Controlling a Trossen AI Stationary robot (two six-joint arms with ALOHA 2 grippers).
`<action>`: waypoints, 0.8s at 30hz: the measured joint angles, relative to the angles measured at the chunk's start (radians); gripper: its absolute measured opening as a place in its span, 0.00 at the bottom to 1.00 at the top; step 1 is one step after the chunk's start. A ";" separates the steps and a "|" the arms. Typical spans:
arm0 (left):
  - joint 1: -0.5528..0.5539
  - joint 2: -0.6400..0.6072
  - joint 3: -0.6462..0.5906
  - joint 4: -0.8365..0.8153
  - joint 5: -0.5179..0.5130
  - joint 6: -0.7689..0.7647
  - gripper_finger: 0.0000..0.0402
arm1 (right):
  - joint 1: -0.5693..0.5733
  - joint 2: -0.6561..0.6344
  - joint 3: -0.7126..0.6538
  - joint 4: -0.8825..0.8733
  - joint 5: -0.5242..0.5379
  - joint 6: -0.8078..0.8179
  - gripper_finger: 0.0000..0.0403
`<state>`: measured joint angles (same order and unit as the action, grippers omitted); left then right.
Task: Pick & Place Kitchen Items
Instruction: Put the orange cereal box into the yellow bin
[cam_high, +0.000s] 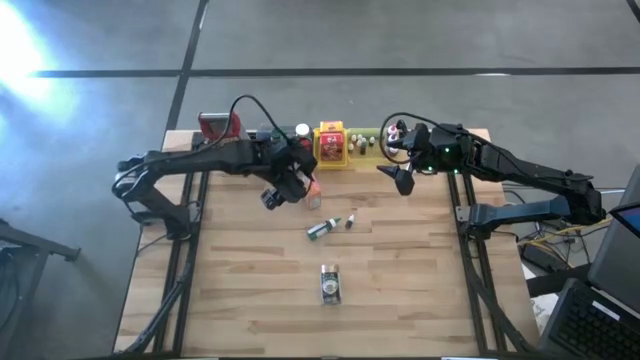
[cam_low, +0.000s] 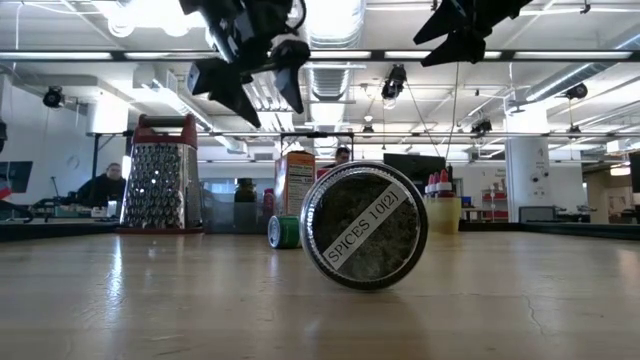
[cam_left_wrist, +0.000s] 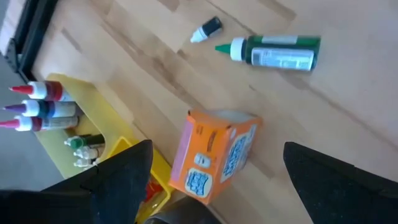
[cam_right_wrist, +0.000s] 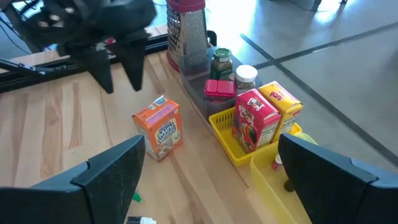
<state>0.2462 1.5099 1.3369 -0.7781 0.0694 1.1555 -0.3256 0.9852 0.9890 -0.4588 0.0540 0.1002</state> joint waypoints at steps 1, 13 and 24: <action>0.013 0.005 0.000 0.000 0.012 0.018 0.91 | 0.000 0.000 0.000 0.000 0.000 -0.003 0.90; 0.115 0.072 0.011 0.000 0.083 0.167 0.91 | 0.000 0.000 0.000 0.000 0.000 0.001 0.90; 0.147 0.185 0.061 -0.002 0.089 0.239 0.91 | 0.000 0.000 0.000 0.000 0.000 0.000 0.90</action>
<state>0.3928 1.6952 1.3979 -0.7803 0.1581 1.3949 -0.3256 0.9852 0.9890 -0.4587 0.0540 0.1006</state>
